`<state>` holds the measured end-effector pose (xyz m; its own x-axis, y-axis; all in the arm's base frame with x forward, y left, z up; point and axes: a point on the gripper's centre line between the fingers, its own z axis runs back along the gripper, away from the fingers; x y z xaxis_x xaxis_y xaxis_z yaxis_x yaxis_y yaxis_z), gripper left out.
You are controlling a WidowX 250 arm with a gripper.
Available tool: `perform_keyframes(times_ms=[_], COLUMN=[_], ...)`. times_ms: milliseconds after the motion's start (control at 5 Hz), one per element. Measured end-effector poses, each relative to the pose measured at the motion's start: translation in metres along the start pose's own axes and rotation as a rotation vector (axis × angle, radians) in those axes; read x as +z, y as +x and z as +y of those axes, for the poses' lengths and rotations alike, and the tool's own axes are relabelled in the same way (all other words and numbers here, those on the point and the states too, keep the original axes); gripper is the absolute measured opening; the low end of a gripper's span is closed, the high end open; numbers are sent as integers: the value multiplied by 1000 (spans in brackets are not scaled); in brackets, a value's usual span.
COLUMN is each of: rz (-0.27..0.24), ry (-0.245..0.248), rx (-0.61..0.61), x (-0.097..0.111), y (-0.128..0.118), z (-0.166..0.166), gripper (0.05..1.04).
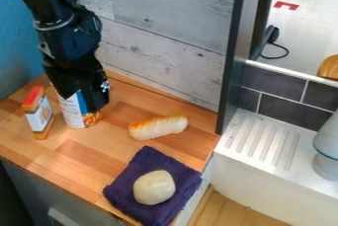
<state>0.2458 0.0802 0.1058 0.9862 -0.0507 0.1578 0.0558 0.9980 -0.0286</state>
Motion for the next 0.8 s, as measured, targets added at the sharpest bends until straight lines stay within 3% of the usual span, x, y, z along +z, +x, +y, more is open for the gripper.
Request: perform_keyframes(times_ms=[400,600,800], rz=[33,49,98], ry=[6,36,83], rx=[30,80,161], x=[-12,-20,-30], y=[-10,-19,-34], z=[15,39,70], gripper=[1001,1001,1001])
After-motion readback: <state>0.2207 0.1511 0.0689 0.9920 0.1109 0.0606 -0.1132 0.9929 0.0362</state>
